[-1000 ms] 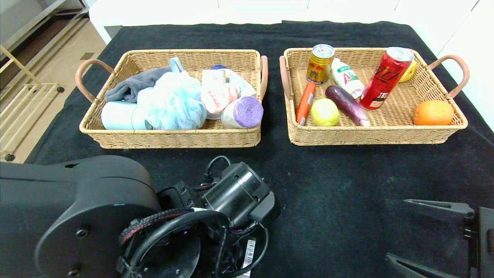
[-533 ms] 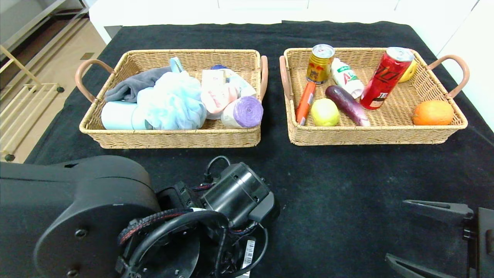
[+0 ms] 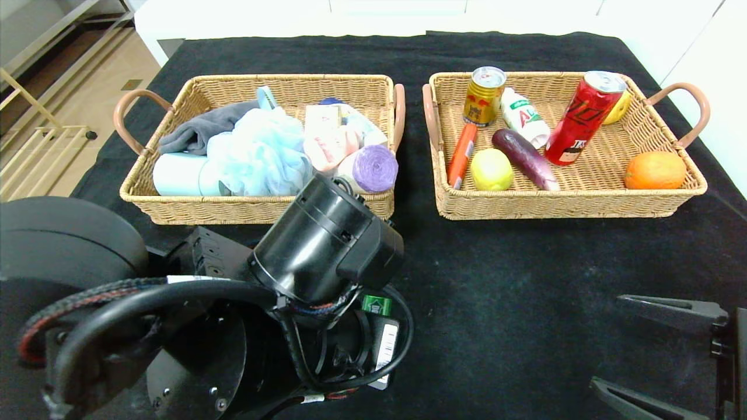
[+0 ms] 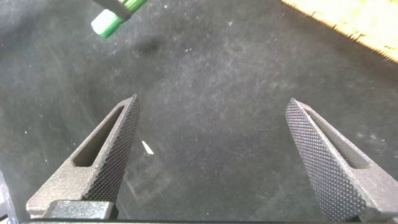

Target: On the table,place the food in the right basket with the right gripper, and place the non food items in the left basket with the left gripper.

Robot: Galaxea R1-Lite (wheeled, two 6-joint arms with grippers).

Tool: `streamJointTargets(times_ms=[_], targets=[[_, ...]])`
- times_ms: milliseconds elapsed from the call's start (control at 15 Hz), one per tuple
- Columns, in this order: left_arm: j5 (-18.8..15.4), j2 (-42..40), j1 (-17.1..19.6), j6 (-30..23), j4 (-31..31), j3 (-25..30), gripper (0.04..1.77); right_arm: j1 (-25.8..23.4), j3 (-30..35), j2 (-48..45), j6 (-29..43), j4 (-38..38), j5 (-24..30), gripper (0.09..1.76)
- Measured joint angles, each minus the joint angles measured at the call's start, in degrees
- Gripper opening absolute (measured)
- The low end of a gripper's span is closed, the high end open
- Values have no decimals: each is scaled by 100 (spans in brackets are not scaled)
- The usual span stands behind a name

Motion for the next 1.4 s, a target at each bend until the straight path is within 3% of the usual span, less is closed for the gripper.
streamJointTargets(times_ms=[200,600,1000,1400], targets=[[-389,22,-145,358,-173,-273,57,-41,-17,-173,5,6,9,171],[-957,750,-308,471,-197,-1488,57,-57,-68,-536,13,24,18,171],[-1012,1808,-284,584,-197,-2662,57,-188,-143,-766,18,39,30,171],[-1029,2405,-273,788,-358,-3215,57,-361,-188,-809,22,39,29,171]])
